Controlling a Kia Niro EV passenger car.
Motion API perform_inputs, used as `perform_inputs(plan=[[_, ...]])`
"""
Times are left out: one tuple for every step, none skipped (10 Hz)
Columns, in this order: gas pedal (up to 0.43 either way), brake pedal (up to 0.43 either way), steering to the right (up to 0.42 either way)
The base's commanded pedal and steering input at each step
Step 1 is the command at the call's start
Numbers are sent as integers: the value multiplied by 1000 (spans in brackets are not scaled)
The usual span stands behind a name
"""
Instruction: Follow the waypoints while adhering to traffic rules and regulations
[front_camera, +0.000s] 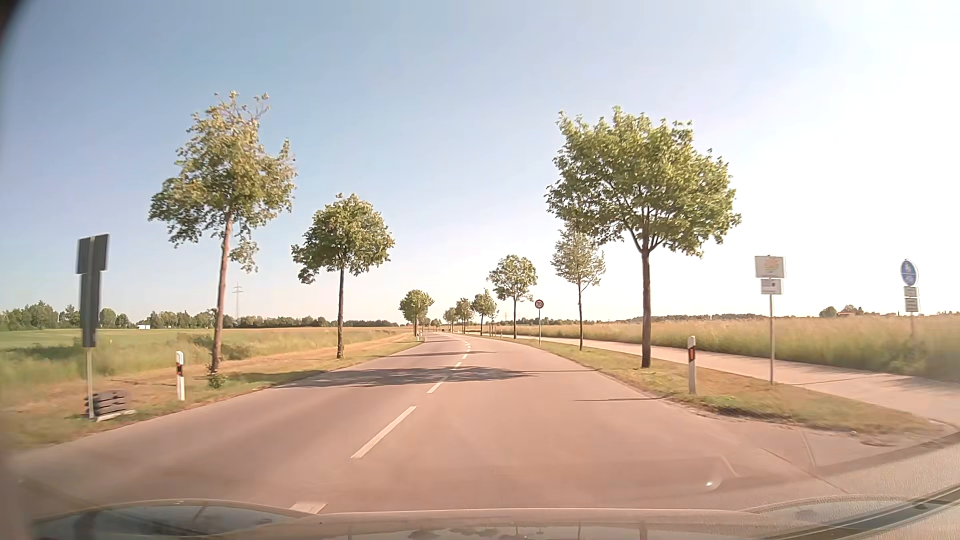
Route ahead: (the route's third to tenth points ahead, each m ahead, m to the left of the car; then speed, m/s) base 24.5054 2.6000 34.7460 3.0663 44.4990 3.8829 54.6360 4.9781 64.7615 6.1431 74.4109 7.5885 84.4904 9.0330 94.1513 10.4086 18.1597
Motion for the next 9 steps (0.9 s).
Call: perform_inputs(plan=[[469, 12, -13], [469, 12, -13], [469, 12, -13], [469, 12, -13], [469, 12, -13], [469, 12, -12], [469, 12, -13], [469, 12, -16], [469, 12, -18]])
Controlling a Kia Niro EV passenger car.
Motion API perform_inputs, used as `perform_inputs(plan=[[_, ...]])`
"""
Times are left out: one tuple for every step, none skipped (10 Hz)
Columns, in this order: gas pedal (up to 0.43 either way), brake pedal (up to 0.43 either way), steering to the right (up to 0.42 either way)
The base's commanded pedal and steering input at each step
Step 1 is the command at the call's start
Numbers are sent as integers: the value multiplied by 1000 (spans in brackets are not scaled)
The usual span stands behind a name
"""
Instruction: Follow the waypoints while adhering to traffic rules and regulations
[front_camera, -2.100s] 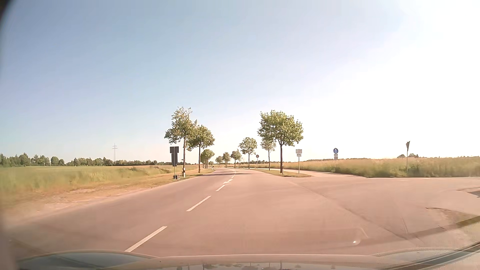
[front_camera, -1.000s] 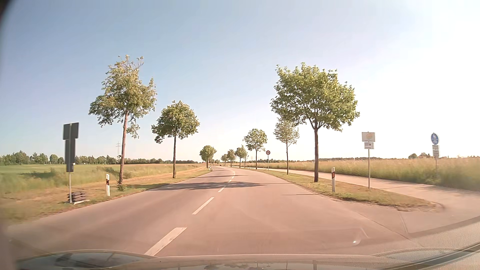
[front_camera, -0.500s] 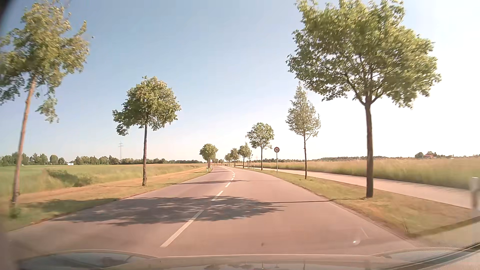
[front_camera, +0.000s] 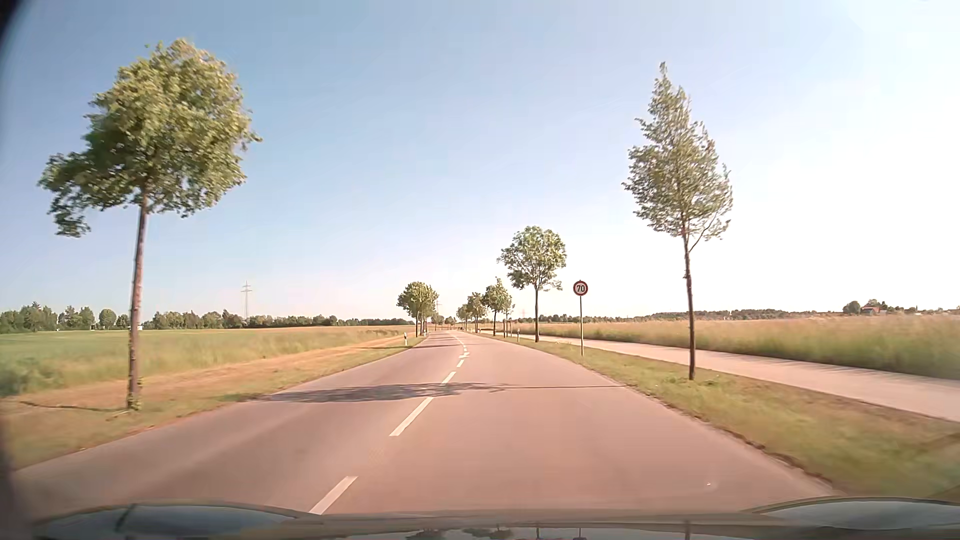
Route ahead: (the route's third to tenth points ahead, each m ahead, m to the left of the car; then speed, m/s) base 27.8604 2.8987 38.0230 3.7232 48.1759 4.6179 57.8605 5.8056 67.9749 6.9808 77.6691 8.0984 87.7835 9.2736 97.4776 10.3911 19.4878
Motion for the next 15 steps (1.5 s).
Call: perform_inputs(plan=[[469, 12, -18], [469, 12, -18], [469, 12, -18], [469, 12, -18], [469, 12, -18], [469, 12, -18], [469, 12, -17], [469, 12, -17], [469, 12, -17], [469, 12, -16], [469, 12, -14], [469, 12, -14], [469, 12, -14], [469, 12, -14], [469, 12, -14]])
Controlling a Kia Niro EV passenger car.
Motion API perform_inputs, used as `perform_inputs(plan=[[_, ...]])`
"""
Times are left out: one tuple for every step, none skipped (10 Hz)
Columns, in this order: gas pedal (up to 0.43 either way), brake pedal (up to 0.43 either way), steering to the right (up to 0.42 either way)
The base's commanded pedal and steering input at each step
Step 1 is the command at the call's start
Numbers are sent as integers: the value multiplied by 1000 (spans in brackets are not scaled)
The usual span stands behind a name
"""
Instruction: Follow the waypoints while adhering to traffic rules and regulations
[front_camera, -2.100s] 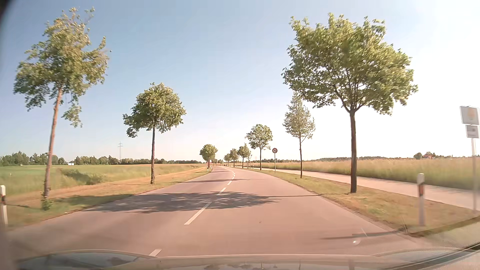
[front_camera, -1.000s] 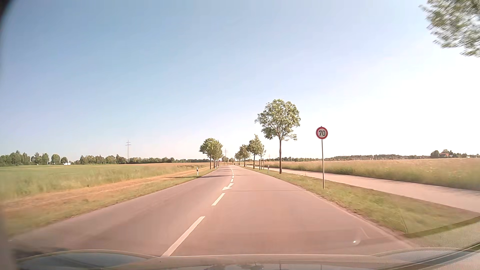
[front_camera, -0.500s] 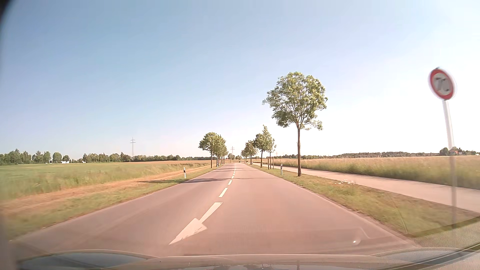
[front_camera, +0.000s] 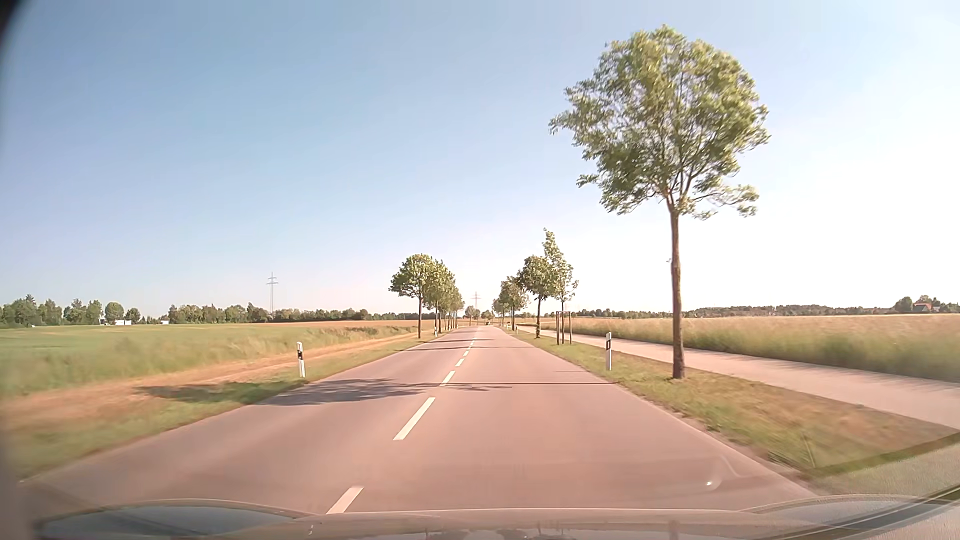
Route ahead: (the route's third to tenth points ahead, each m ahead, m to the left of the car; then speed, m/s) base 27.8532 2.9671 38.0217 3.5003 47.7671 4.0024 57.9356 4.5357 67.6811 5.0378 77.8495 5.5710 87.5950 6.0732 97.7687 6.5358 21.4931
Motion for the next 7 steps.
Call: perform_inputs(plan=[[469, 12, -14], [469, 12, -14], [469, 12, -14], [469, 12, -14], [469, 12, -14], [469, 12, -13], [469, 12, -11]])
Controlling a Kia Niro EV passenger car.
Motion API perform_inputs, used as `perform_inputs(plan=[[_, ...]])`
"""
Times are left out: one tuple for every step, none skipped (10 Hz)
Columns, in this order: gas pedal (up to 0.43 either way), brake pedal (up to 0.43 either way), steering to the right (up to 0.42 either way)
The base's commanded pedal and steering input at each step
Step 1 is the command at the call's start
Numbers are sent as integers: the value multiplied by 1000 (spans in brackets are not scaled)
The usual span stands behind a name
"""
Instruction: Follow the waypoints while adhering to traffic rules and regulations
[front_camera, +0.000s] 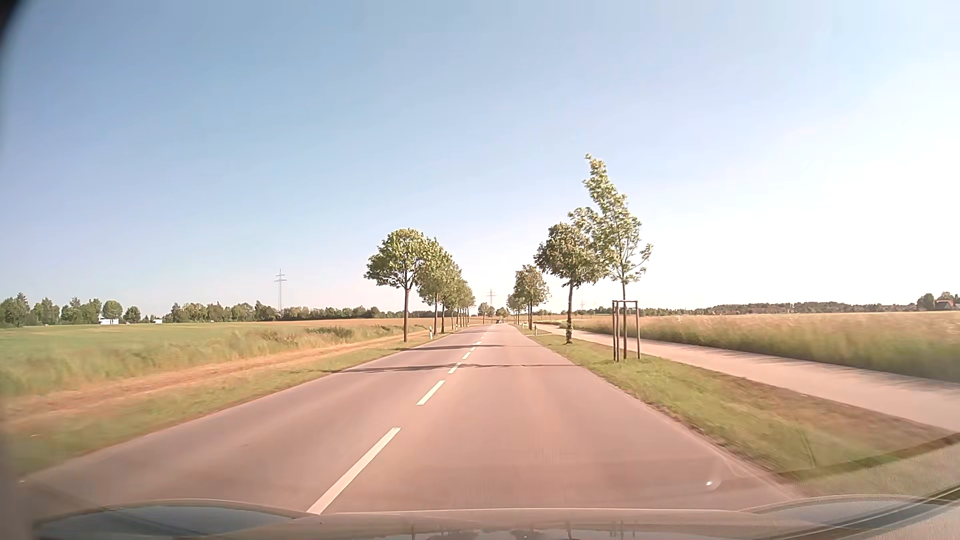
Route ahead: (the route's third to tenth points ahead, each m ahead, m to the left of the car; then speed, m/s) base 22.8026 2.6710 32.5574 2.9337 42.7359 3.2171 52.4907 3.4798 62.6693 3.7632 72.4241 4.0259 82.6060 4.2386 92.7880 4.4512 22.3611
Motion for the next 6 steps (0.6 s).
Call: perform_inputs(plan=[[469, 12, -9], [469, 12, -7], [469, 12, -6], [469, 12, -6], [461, 12, -6], [461, 12, -5]])
